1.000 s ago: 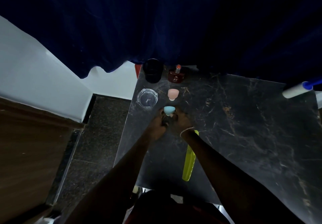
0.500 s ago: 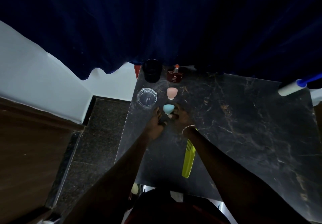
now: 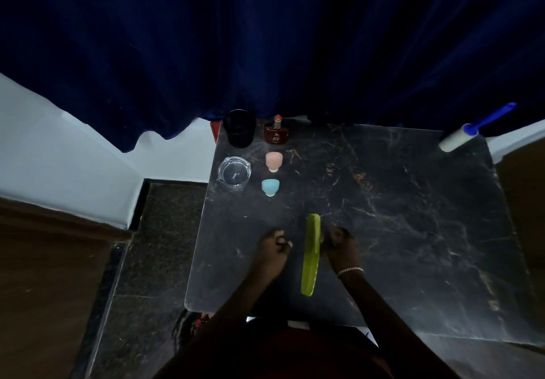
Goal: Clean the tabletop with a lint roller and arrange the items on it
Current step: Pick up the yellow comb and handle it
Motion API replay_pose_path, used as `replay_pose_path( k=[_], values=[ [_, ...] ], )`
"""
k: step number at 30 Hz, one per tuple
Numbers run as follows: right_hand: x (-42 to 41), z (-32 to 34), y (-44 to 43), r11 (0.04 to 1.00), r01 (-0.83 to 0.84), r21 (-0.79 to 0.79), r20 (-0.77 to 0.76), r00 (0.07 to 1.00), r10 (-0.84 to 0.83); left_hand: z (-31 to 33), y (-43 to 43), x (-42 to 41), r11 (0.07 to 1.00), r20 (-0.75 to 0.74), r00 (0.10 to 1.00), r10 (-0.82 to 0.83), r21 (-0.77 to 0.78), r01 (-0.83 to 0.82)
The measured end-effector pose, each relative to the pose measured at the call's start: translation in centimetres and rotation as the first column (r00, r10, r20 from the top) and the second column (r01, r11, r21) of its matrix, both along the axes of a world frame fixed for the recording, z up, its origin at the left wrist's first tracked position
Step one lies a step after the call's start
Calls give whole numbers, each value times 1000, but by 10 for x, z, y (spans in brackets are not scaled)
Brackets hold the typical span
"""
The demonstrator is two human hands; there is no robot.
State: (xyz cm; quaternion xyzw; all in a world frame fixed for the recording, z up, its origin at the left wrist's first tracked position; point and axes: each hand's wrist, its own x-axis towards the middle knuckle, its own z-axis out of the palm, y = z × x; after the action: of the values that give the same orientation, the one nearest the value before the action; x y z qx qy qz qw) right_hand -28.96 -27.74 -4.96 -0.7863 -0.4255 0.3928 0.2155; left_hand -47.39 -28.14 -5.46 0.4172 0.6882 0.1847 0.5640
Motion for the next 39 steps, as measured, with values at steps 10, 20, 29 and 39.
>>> replay_pose_path(
  k=[10,20,29,39],
  values=[
    [-2,-5,-1,978,38,-204,-68,996,-53,3,-6,59,999,-100,995,-1,-42,-3],
    [11,4,-11,970,-87,-227,-172,984,48,10,-21,77,972,-70,979,191,-128,-199],
    [51,34,-25,999,-32,-14,-425,905,24,47,-46,115,843,216,819,532,-230,-487],
    [106,85,-38,700,-213,682,-59,938,343,116,-33,128,898,573,702,424,-169,-405]
  ],
)
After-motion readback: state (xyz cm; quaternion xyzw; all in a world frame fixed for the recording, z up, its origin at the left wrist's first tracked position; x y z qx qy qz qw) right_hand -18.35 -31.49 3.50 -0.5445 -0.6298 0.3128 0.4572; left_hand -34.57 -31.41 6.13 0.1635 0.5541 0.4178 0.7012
